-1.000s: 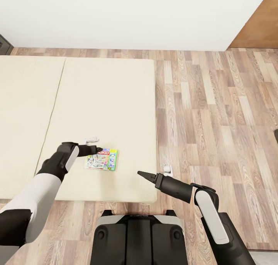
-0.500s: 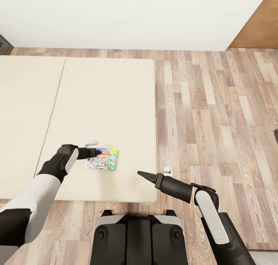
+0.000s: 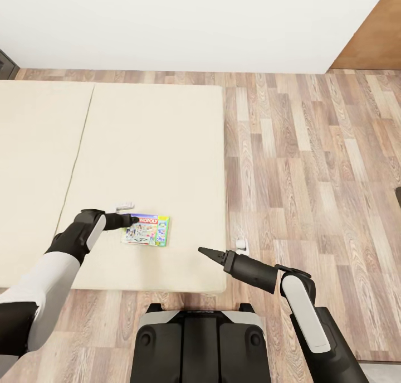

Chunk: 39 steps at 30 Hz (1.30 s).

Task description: Put all the toys in the child's room - the three board games (two on the bed and one on the table), the two jigsaw puzzles on the table, and the tennis ball on the table - inside the toy box on the table in the child's room.

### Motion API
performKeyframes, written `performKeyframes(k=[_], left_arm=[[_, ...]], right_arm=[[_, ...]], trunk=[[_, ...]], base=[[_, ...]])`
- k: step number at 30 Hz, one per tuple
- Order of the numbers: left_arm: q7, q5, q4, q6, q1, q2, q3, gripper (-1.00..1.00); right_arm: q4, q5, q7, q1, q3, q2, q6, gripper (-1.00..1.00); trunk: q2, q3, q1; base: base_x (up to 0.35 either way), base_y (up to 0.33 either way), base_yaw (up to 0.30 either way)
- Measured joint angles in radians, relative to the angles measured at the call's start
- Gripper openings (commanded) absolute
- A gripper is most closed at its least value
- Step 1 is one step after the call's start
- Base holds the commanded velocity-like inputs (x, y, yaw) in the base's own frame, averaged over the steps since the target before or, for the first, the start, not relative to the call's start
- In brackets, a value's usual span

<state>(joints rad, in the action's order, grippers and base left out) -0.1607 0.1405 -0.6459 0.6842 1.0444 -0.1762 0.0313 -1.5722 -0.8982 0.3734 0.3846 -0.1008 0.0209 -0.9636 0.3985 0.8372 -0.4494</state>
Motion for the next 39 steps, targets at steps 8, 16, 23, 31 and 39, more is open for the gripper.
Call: performKeyframes(k=[8,16,23,31,39], left_arm=[[0.000,0.000,0.001,-0.005,0.000,-0.001,0.001,1.00],[-0.001,0.003,0.026,-0.027,0.000,-0.001,0.000,1.00],[-0.003,0.005,0.098,-0.067,0.001,0.004,-0.002,1.00],[-0.004,0.006,0.117,-0.085,0.002,0.009,-0.002,1.00],[-0.006,0.006,0.121,-0.088,0.002,0.016,-0.002,1.00]], right_arm=[[0.000,0.000,0.000,0.000,0.000,0.000,0.002,1.00],[0.000,0.000,0.000,0.000,0.000,0.000,0.001,1.00],[0.000,0.000,0.000,0.000,0.000,0.000,0.001,1.00],[0.000,0.000,0.000,0.000,0.000,-0.001,0.001,1.00],[0.000,0.001,-0.001,0.000,0.000,-0.001,0.005,1.00]], trunk=[[0.000,0.000,0.000],[0.000,0.000,0.000],[0.000,0.000,0.000],[0.000,0.000,0.000],[0.000,0.000,0.000]], base=[[0.000,0.000,0.000],[0.000,0.000,0.000],[0.000,0.000,0.000],[0.000,0.000,0.000],[0.000,0.000,0.000]])
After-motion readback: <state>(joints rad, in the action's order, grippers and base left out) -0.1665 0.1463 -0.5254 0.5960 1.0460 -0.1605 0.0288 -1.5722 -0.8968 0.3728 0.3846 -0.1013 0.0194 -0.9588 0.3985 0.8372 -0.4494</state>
